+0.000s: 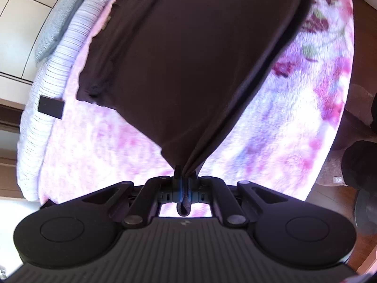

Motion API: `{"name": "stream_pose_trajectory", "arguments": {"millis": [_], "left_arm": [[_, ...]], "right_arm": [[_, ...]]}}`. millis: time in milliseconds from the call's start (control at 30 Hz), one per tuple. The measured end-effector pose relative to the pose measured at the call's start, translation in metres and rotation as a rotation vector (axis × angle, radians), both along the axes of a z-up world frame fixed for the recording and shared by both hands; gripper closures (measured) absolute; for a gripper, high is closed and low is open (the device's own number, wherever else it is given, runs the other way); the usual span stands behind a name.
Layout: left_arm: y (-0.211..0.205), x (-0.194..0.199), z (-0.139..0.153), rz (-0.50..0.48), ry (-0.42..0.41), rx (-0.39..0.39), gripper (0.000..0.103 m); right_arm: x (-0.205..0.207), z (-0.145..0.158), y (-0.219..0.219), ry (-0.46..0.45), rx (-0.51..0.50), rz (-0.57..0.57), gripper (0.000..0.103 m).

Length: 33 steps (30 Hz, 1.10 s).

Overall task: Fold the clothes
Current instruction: 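Lift the hem with both grippers and fold it over toward the collar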

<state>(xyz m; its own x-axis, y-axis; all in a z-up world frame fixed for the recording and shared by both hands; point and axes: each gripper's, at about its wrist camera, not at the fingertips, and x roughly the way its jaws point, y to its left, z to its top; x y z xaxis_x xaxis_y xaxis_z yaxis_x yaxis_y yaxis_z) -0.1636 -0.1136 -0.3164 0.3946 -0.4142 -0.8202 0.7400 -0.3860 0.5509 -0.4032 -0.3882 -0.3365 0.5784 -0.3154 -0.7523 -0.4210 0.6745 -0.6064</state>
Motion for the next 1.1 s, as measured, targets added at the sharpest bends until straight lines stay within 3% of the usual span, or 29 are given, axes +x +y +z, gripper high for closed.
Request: {"name": "stream_pose_trajectory", "arguments": {"millis": [167,300,533,633,733,933,1100], "left_arm": [[0.023,-0.005,0.031,0.01,0.026,0.001,0.1],[0.051,-0.022,0.053,0.08,0.059,0.004,0.101],[0.104,-0.067,0.089,0.161,0.169,0.101,0.101],[0.091,-0.064,0.11,0.178,0.166,0.082,0.101],[0.06,-0.042,0.133,0.193,0.132,0.034,0.1],[-0.053,0.047,0.172,0.195,0.1,-0.095,0.1],[-0.145,0.121,0.151,0.163,0.177,-0.071,0.1]], "right_arm": [[-0.022,0.032,0.007,0.104,0.074,0.08,0.1],[-0.056,0.057,0.026,0.136,0.134,0.092,0.1],[-0.116,0.091,0.039,0.276,0.27,0.141,0.1],[-0.111,0.112,0.024,0.28,0.297,0.166,0.1],[-0.079,0.134,-0.006,0.227,0.275,0.186,0.1],[0.029,0.17,-0.066,0.123,0.231,0.185,0.1],[0.126,0.153,-0.108,0.171,0.209,0.129,0.1]]}}
